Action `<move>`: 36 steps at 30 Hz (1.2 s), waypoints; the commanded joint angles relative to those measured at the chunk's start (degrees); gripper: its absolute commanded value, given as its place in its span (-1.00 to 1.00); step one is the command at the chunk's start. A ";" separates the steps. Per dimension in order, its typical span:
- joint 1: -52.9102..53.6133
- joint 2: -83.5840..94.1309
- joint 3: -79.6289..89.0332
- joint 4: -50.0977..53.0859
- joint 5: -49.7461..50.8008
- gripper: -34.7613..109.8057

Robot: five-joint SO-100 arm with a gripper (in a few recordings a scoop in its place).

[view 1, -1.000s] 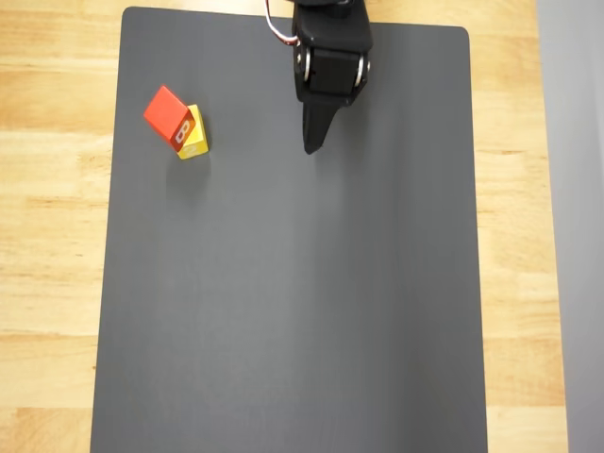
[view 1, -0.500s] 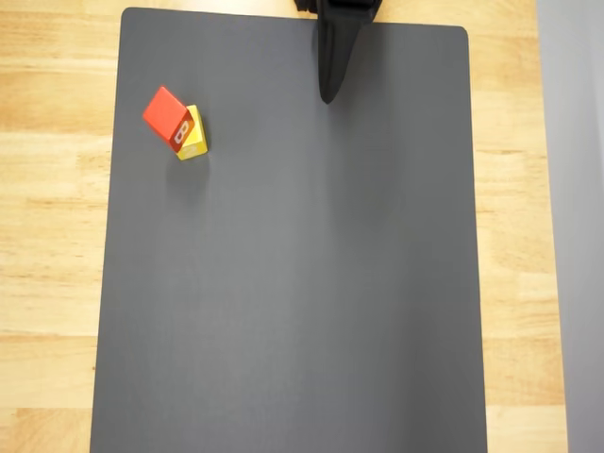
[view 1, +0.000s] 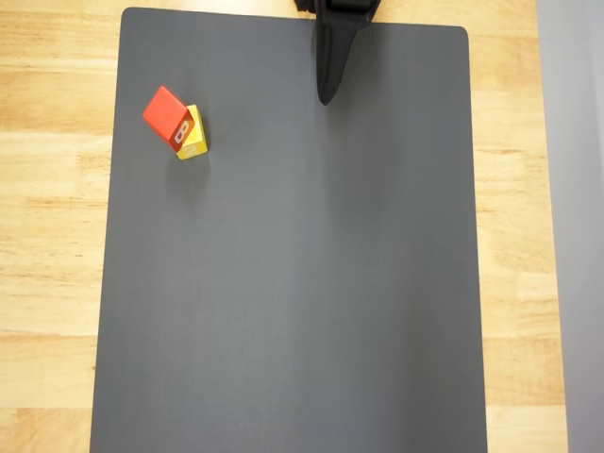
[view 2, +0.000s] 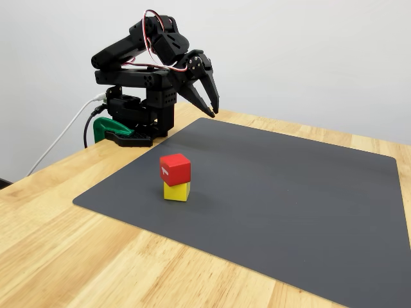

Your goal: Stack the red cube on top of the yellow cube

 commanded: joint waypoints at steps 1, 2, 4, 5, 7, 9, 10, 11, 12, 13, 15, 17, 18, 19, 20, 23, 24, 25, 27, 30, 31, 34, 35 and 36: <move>0.09 0.18 0.62 0.18 -0.62 -0.52; 0.09 0.18 0.62 0.26 -0.62 -0.52; 0.09 0.18 0.62 0.26 -0.70 -0.52; 0.09 0.18 0.62 0.26 -0.79 -0.52; -0.09 0.18 0.62 0.35 -0.97 -0.52; -0.26 0.18 0.62 0.44 -1.05 -0.52; -0.26 0.18 0.62 0.44 -1.05 -0.52; -0.26 0.18 0.62 0.44 -1.05 -0.52; -0.26 0.18 0.62 0.44 -1.05 -0.52; -0.35 0.18 0.62 0.44 -1.23 -0.52; -0.79 0.18 0.62 0.44 -1.67 -0.52; -0.88 0.18 0.62 0.44 -1.67 -0.52; -0.88 0.18 0.62 0.44 -1.67 -0.52; -0.88 0.18 0.62 0.44 -1.67 -0.52; -0.88 0.18 0.62 0.44 -1.67 -0.52; -0.88 0.18 0.62 0.44 -1.76 -0.52; -0.88 0.18 0.62 0.44 -1.76 -0.52; -0.88 0.18 0.62 0.44 -1.76 -0.51; -0.88 0.18 0.62 0.44 -1.76 -0.51; -0.88 0.18 0.62 0.44 -1.67 -0.52; -0.62 0.18 0.62 0.44 -1.32 -0.52; -0.18 0.18 0.62 0.44 -0.97 -0.52; -0.18 0.18 0.62 0.44 -0.97 -0.52; -0.18 0.18 0.62 0.44 -1.05 -0.52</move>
